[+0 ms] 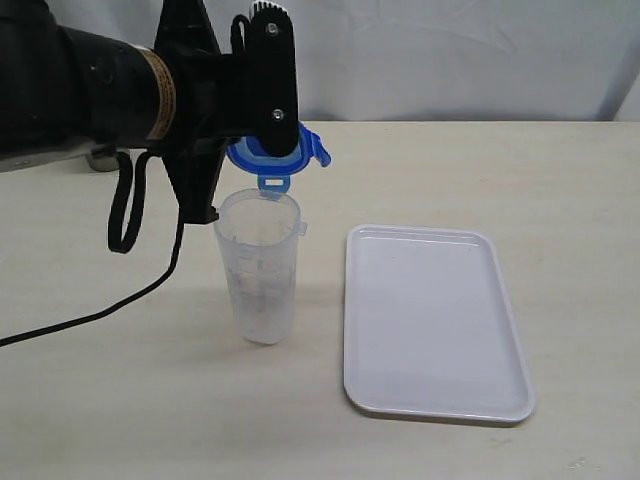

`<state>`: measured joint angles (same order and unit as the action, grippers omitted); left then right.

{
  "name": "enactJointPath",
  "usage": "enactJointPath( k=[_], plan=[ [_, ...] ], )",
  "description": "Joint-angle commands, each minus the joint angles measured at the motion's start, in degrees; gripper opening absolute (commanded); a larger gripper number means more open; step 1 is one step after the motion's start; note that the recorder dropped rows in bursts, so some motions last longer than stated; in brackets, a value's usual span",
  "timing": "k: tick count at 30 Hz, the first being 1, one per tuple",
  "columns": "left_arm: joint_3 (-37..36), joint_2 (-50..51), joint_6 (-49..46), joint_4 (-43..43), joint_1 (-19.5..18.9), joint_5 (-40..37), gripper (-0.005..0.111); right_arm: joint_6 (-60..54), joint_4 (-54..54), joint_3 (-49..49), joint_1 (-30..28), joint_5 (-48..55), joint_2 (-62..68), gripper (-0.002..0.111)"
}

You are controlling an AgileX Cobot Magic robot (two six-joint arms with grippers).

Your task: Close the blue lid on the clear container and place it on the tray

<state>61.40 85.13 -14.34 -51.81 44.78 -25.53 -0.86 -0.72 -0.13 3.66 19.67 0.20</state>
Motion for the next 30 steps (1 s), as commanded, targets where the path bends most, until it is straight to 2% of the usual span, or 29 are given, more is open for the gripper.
enactJointPath(
  k=[1, 17, 30],
  plan=[
    [-0.1, 1.3, 1.1, -0.8, -0.2, 0.3, 0.0, 0.2, 0.1, 0.1, -0.2, -0.1, -0.2, 0.004],
    [-0.1, 0.7, 8.3, -3.0, -0.1, -1.8, 0.0, 0.2, 0.1, 0.1, -0.2, -0.1, -0.2, 0.004],
    [-0.1, -0.6, 8.6, -3.5, 2.0, -4.7, 0.0, 0.2, 0.1, 0.1, -0.2, -0.1, -0.2, 0.004]
  ],
)
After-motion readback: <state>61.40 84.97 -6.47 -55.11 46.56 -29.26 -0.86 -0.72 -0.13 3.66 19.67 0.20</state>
